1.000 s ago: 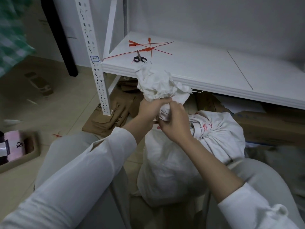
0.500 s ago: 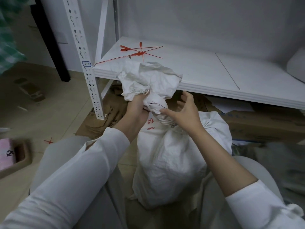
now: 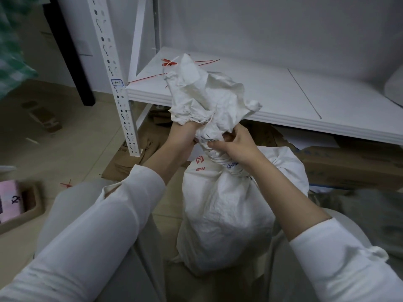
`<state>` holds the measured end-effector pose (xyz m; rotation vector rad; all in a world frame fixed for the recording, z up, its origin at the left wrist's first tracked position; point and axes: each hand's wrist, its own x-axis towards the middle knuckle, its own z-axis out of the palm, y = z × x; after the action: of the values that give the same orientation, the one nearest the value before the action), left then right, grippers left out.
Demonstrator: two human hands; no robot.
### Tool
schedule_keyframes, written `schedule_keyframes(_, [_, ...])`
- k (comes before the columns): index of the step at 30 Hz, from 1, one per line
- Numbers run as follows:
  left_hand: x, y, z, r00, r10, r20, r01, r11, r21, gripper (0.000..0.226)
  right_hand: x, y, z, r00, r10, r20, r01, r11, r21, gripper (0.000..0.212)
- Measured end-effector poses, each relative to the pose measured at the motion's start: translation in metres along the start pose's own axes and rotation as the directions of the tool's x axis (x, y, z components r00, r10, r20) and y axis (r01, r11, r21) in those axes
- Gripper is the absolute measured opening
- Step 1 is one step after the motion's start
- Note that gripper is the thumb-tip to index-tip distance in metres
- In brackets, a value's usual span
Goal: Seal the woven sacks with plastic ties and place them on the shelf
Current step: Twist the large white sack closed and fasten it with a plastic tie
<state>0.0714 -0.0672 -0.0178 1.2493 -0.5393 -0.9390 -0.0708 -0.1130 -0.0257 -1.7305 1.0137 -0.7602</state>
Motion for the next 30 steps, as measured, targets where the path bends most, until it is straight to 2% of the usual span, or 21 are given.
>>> schedule_keyframes(1, [-0.010,0.006,-0.006,0.997,-0.033,0.062,0.031,0.999,0.037,0.042,0.002,0.001,0.004,1.000,-0.011,-0.020,0.010,0.999,-0.043,0.059])
schedule_keyframes(2, [0.002,-0.001,-0.017,0.995,-0.007,0.096,0.003,0.999,0.040,0.052,0.003,0.000,0.007,0.999,-0.019,-0.045,0.014,0.995,-0.101,0.058])
schedule_keyframes(4, [0.000,0.007,-0.020,0.997,0.038,0.061,-0.048,0.986,0.160,0.081,0.005,0.000,0.015,0.994,-0.040,-0.097,0.018,0.976,-0.219,0.057])
schedule_keyframes(6, [0.010,0.010,-0.027,0.975,0.198,-0.101,-0.151,0.924,0.352,0.115,0.004,0.001,0.022,0.989,-0.082,-0.126,0.034,0.938,-0.345,0.045])
schedule_keyframes(7, [0.006,0.017,-0.031,0.922,0.354,-0.155,-0.228,0.822,0.522,0.121,0.003,0.001,0.025,0.986,-0.107,-0.127,0.043,0.903,-0.427,0.036])
schedule_keyframes(8, [0.003,0.024,-0.036,0.822,0.555,-0.127,-0.329,0.646,0.689,0.119,0.002,0.002,0.029,0.985,-0.123,-0.121,0.045,0.861,-0.506,0.028])
schedule_keyframes(9, [0.000,0.027,-0.040,0.679,0.734,0.015,-0.445,0.396,0.803,0.114,0.001,0.003,0.032,0.985,-0.133,-0.111,0.045,0.816,-0.577,0.024])
schedule_keyframes(10, [-0.006,0.032,-0.040,0.544,0.803,0.244,-0.544,0.117,0.831,0.109,0.000,0.004,0.035,0.985,-0.143,-0.101,0.045,0.765,-0.643,0.023])
schedule_keyframes(11, [-0.013,0.034,-0.037,0.435,0.756,0.489,-0.643,-0.120,0.757,0.108,-0.001,0.004,0.039,0.983,-0.160,-0.090,0.051,0.709,-0.703,0.021])
schedule_keyframes(12, [-0.017,0.028,-0.034,0.378,0.607,0.699,-0.714,-0.289,0.637,0.108,-0.001,0.004,0.042,0.981,-0.175,-0.082,0.056,0.664,-0.746,0.018])
schedule_keyframes(13, [-0.018,0.019,-0.034,0.361,0.430,0.828,-0.752,-0.391,0.531,0.109,-0.002,0.005,0.045,0.980,-0.185,-0.078,0.058,0.633,-0.772,0.016])
schedule_keyframes(15, [-0.014,-0.002,-0.035,0.398,0.161,0.903,-0.757,-0.499,0.422,0.110,0.001,0.008,0.050,0.976,-0.209,-0.062,0.073,0.583,-0.809,0.029])
schedule_keyframes(16, [-0.011,-0.009,-0.036,0.411,0.110,0.905,-0.739,-0.540,0.402,0.108,0.002,0.011,0.051,0.973,-0.224,-0.052,0.083,0.555,-0.828,0.039])
schedule_keyframes(18, [-0.001,-0.016,-0.038,0.434,0.092,0.896,-0.721,-0.562,0.407,0.099,0.003,0.013,0.052,0.970,-0.243,-0.025,0.106,0.512,-0.853,0.045])
schedule_keyframes(20, [0.007,-0.015,-0.035,0.468,0.120,0.875,-0.684,-0.578,0.445,0.096,0.001,0.013,0.049,0.971,-0.240,0.010,0.129,0.486,-0.864,0.029])
schedule_keyframes(22, [0.014,-0.014,-0.031,0.524,0.081,0.848,-0.647,-0.610,0.458,0.101,0.002,0.012,0.043,0.975,-0.223,0.026,0.131,0.472,-0.872,0.020])
schedule_keyframes(24, [0.019,-0.014,-0.027,0.579,0.026,0.815,-0.626,-0.627,0.464,0.109,0.005,0.013,0.041,0.979,-0.200,0.038,0.127,0.453,-0.882,0.024])
schedule_keyframes(27, [0.030,-0.010,-0.021,0.624,0.005,0.781,-0.587,-0.658,0.473,0.112,0.015,0.018,0.041,0.979,-0.200,0.038,0.125,0.438,-0.890,0.036])
schedule_keyframes(30, [0.043,-0.005,-0.020,0.651,0.024,0.758,-0.554,-0.667,0.497,0.095,0.030,0.014,0.043,0.972,-0.225,0.063,0.145,0.369,-0.918,0.038])
